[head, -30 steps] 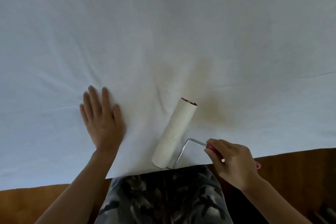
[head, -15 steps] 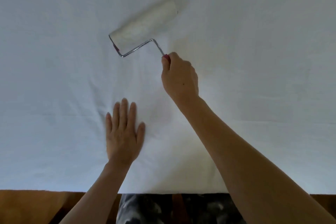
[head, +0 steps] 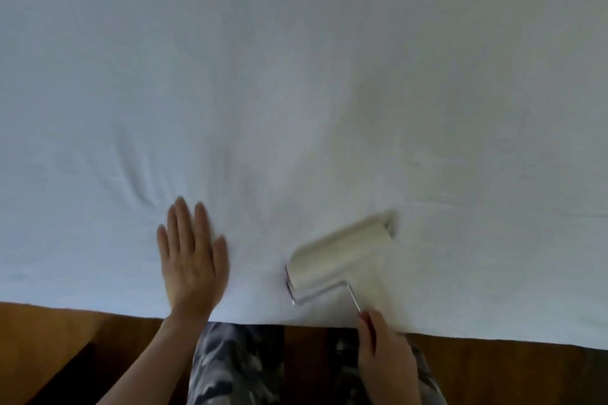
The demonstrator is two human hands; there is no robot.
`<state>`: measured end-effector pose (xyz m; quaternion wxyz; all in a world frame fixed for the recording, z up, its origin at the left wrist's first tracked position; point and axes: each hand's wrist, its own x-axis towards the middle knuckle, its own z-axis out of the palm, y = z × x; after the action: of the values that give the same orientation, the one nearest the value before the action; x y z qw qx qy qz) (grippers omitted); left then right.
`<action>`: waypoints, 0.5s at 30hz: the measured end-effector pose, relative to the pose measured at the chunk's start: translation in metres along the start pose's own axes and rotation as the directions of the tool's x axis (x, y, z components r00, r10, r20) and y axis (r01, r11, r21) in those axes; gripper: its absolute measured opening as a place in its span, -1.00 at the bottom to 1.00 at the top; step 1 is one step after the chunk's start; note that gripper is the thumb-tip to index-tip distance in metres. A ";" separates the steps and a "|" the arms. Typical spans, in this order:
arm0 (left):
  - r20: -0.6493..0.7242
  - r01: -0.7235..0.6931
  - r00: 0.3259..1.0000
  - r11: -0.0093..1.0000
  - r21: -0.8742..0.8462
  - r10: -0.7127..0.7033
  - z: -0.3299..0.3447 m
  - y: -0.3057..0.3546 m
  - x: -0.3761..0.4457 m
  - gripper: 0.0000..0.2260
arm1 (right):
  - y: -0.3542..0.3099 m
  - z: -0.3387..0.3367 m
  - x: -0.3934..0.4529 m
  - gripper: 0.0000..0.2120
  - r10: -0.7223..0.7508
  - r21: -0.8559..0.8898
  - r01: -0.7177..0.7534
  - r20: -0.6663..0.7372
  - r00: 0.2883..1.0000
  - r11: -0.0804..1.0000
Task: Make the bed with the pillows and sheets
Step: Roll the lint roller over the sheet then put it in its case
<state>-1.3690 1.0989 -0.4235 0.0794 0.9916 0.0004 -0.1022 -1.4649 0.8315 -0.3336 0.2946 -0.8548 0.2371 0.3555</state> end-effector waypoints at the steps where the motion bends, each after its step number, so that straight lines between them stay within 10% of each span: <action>1: -0.005 -0.002 1.000 1.000 0.002 0.002 0.003 0.004 -0.015 -0.47 | 0.014 -0.002 -0.011 -0.50 0.040 0.017 -0.040 0.013 0.999 0.999; 8: 0.099 -0.058 0.994 0.998 0.037 0.054 0.009 0.019 -0.069 -0.43 | 0.080 0.005 -0.037 -0.65 0.009 -0.025 -0.009 0.000 1.000 1.000; 15: 0.062 -0.167 0.983 0.980 -0.107 0.174 -0.005 0.035 -0.048 -0.47 | 0.005 -0.065 0.016 -0.72 -0.268 -0.076 0.258 -0.329 0.905 0.963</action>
<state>-1.4141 1.0661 -0.4040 0.1382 0.9784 -0.0823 -0.1301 -1.4272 0.7816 -0.3102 0.2816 -0.9315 0.1610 0.1648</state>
